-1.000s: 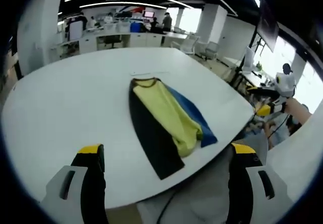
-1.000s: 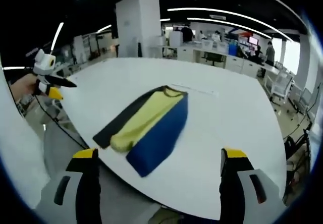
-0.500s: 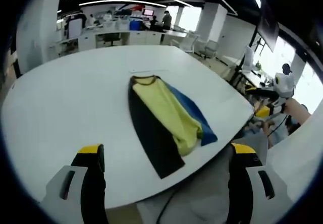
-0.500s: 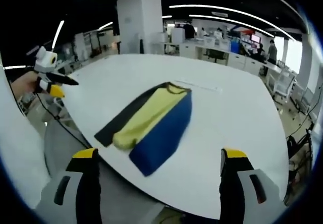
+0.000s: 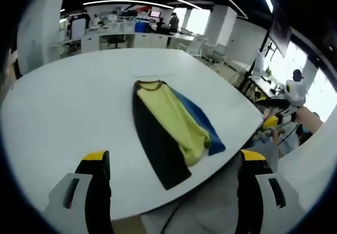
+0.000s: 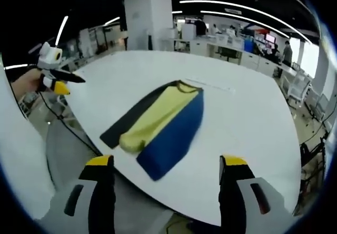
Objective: Fold the garment on the visible template until the final outline fits inside the template.
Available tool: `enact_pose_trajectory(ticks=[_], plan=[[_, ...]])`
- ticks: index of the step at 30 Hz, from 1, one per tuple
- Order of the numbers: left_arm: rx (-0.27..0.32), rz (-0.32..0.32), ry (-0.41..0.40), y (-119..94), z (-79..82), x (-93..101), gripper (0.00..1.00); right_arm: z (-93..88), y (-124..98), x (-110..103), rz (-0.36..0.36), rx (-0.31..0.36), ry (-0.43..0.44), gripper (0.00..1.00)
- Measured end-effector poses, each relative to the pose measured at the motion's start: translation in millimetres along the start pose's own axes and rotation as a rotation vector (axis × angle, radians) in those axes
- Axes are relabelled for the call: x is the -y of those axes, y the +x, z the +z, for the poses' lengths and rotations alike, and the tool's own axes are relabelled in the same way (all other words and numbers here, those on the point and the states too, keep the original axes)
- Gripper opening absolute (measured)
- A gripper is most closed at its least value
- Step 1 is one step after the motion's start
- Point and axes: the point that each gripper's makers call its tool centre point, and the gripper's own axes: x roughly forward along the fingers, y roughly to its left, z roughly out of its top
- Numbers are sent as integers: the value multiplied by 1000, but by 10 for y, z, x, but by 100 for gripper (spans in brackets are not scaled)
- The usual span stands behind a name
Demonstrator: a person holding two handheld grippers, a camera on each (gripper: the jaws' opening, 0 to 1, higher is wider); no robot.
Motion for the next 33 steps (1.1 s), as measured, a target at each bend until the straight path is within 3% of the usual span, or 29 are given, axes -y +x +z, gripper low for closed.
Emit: enact_pose_trajectory(ticks=[14, 20, 33], plan=[[-34, -7, -27, 17, -142, -3, 94, -155, 323, -325, 101, -82, -45, 63], [-24, -1, -39, 27, -131, -32, 91, -209, 407, -427, 140, -108, -67, 56], [-35, -5, -68, 102, -192, -76, 90, -374, 703, -587, 184, -183, -84, 45]])
